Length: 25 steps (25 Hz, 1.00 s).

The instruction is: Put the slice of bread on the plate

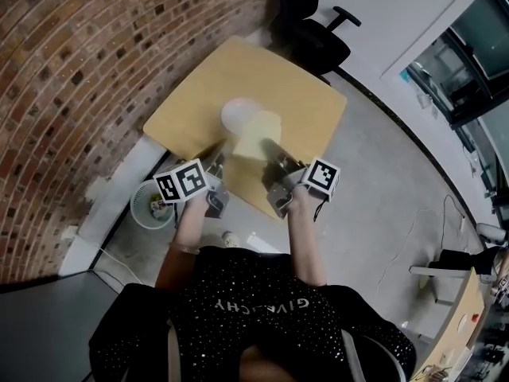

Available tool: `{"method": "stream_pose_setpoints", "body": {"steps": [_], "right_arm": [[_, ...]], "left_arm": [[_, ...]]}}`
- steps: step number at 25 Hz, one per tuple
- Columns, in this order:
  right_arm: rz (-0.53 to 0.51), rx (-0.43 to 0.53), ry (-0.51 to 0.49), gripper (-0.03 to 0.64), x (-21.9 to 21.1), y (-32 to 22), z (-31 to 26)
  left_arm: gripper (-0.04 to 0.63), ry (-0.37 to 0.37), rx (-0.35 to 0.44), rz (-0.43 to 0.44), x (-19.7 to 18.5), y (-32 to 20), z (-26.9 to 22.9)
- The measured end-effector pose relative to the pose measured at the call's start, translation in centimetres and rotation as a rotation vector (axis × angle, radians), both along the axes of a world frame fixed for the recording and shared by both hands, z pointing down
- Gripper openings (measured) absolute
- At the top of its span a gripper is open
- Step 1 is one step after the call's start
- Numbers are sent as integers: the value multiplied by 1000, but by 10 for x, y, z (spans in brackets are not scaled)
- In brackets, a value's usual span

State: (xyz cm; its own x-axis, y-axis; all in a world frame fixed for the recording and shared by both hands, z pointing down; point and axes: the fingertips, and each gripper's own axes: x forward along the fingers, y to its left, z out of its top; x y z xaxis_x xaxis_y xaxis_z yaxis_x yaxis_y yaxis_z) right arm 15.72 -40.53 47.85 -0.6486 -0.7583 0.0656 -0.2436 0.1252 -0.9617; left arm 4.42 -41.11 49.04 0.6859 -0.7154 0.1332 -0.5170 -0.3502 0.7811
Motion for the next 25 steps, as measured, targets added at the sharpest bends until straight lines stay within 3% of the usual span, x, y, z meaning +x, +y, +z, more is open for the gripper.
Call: {"method": "stream_pose_setpoints", "body": {"steps": [11, 25], "right_arm": [[44, -53, -13, 100, 1, -18, 21], [81, -127, 44, 100, -14, -120, 66]], "left_arm": [[12, -10, -38, 43, 4, -27, 15], [12, -38, -53, 103, -9, -135, 43]]}}
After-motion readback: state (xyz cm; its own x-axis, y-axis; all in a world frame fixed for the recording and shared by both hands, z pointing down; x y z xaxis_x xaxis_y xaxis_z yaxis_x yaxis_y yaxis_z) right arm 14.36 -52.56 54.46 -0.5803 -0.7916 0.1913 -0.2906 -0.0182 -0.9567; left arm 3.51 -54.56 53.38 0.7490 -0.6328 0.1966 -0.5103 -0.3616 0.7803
